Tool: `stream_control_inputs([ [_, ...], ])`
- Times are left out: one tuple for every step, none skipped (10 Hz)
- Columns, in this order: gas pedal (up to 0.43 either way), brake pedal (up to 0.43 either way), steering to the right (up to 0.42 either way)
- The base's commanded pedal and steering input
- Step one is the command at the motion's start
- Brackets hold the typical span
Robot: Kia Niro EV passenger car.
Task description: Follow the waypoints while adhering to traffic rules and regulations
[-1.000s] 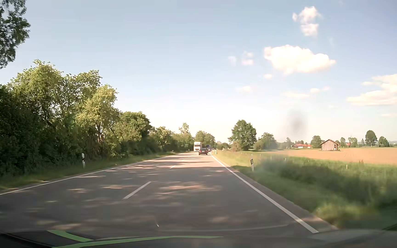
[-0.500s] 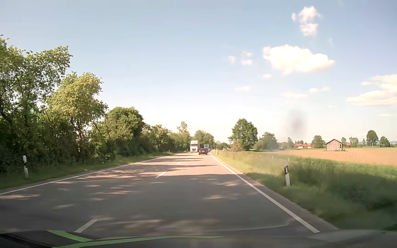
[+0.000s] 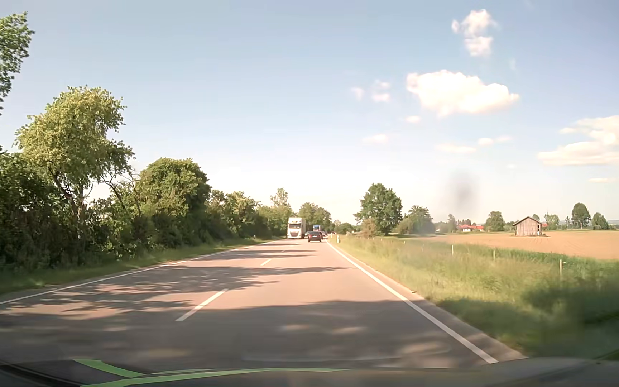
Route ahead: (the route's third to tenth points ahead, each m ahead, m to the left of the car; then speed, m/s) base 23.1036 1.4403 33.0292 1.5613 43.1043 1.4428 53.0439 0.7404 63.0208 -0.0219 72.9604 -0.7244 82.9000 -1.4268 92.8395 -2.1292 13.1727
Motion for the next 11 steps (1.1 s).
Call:
stream_control_inputs([
  [0.130,0.000,0.005],
  [0.130,0.000,0.005],
  [0.130,0.000,0.004],
  [0.130,0.000,0.004],
  [0.130,0.000,0.004],
  [0.130,0.000,0.004],
  [0.130,0.000,0.004],
  [0.130,0.000,0.004],
  [0.130,0.000,0.004],
  [0.130,0.000,0.004],
  [0.130,0.000,0.004],
])
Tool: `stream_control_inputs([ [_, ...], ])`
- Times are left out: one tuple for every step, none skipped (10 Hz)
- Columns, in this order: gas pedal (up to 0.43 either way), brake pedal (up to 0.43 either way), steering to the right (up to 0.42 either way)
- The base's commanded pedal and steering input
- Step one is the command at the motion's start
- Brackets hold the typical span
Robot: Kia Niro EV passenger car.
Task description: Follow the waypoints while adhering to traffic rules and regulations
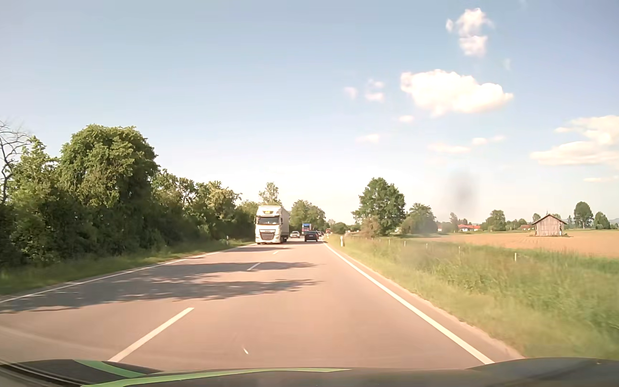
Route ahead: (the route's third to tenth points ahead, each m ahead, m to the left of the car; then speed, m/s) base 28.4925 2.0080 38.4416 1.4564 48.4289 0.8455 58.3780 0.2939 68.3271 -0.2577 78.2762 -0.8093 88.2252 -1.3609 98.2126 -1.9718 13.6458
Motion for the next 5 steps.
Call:
stream_control_inputs([
  [0.130,0.000,0.004],
  [0.130,0.000,0.004],
  [0.130,0.000,0.004],
  [0.130,0.000,0.003],
  [0.130,0.000,0.003],
])
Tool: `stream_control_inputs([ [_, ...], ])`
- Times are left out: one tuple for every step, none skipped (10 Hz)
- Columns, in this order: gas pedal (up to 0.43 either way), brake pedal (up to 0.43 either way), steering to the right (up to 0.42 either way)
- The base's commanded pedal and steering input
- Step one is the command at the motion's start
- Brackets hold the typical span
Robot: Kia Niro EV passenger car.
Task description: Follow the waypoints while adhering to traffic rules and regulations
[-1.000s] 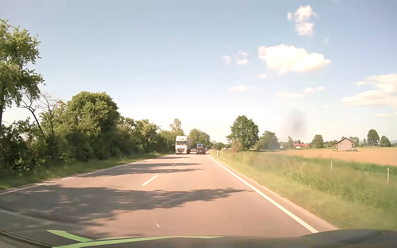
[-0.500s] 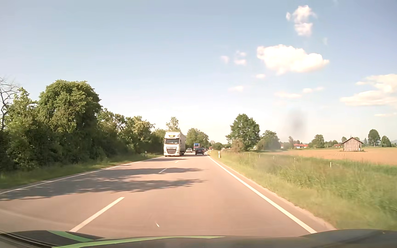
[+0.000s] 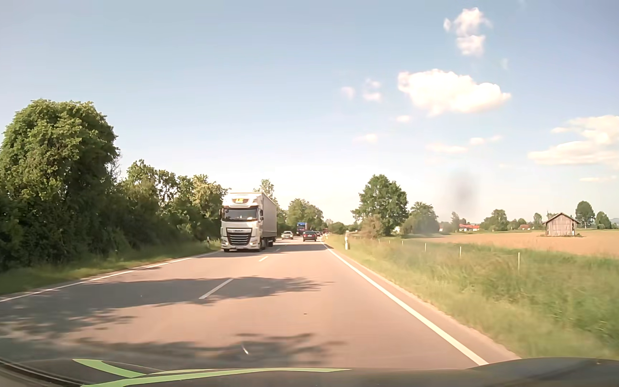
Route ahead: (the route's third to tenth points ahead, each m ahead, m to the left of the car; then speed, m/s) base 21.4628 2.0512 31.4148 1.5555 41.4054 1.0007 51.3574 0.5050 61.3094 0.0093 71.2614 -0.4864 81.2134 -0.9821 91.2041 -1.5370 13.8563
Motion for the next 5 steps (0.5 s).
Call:
stream_control_inputs([
  [0.130,0.000,0.002],
  [0.130,0.000,0.002],
  [0.130,0.000,0.001],
  [0.130,0.000,0.000],
  [0.130,0.000,-0.001],
])
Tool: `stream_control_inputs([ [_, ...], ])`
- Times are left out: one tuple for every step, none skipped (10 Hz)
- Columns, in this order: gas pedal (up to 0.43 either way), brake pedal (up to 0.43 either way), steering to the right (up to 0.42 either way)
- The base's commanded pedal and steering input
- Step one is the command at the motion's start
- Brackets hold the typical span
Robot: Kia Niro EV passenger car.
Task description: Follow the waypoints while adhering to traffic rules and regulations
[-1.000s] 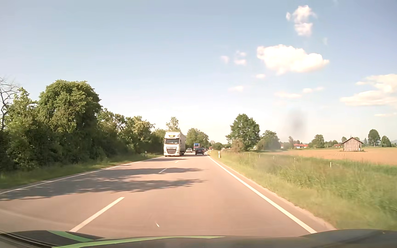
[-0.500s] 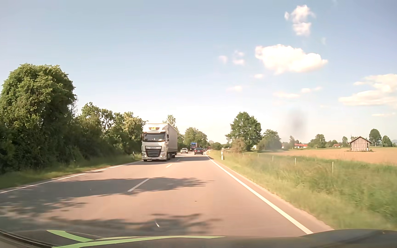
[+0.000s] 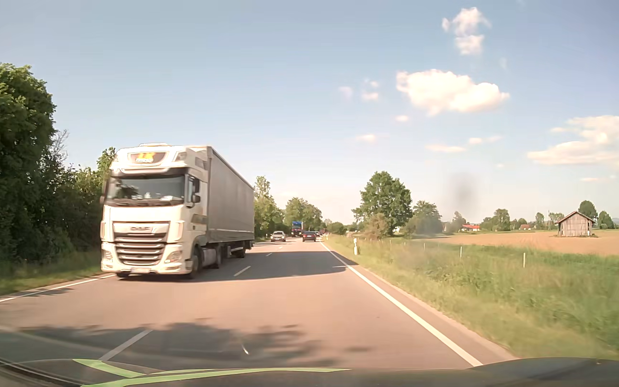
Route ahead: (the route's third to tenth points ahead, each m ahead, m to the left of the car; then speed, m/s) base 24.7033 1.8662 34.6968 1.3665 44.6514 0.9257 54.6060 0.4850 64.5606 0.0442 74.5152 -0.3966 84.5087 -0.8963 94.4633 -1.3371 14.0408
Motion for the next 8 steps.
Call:
stream_control_inputs([
  [0.130,0.000,-0.001],
  [0.130,0.000,-0.001],
  [0.130,0.000,-0.001],
  [0.130,0.000,0.000],
  [0.130,0.000,-0.001],
  [0.130,0.000,0.000],
  [0.130,0.000,-0.001],
  [0.130,0.000,0.000],
])
